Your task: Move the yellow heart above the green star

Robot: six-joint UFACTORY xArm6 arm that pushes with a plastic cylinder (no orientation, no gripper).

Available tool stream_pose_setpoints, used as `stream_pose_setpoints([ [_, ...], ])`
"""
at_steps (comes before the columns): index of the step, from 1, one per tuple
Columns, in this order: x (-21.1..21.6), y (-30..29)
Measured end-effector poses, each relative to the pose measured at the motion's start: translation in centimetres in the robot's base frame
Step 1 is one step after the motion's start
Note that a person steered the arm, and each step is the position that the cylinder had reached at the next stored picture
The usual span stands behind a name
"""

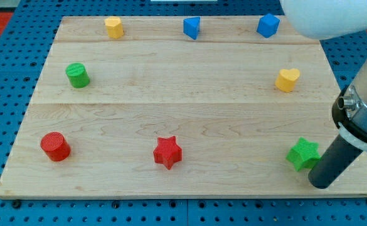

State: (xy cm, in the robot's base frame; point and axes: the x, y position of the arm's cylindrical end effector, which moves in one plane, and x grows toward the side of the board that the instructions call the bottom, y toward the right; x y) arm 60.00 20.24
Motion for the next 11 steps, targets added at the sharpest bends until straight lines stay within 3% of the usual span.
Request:
stream_pose_setpoints([
  [2, -5.2, 0.2],
  [3, -8.3, -2.3],
  [4, -8.4, 4.2],
  [6, -20.4, 4.7],
  [7, -21.5, 1.6],
  [8, -20.0, -2.6],
  [9, -21.6, -0.4],
  [10, -24.4, -5.1],
  [11, -23.6, -4.8],
])
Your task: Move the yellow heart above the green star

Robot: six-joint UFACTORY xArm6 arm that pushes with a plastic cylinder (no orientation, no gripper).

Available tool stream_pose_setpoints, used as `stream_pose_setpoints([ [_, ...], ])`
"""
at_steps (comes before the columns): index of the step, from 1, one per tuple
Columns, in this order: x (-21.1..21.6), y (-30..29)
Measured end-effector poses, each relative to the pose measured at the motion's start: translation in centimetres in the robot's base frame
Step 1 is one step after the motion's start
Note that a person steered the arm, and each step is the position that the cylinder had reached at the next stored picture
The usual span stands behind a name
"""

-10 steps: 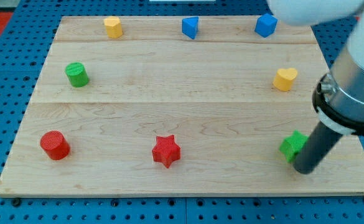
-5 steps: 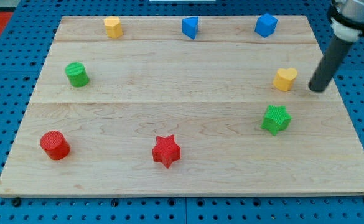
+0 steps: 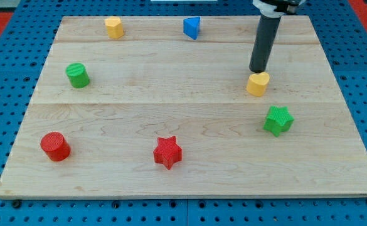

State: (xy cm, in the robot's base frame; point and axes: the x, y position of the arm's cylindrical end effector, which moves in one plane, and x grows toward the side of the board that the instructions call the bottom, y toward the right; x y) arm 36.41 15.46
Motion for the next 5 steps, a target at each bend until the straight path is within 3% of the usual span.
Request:
stream_pose_setpoints([
  [1, 0.7, 3.3],
  [3, -2.1, -3.4],
  [5, 2.5, -1.4],
])
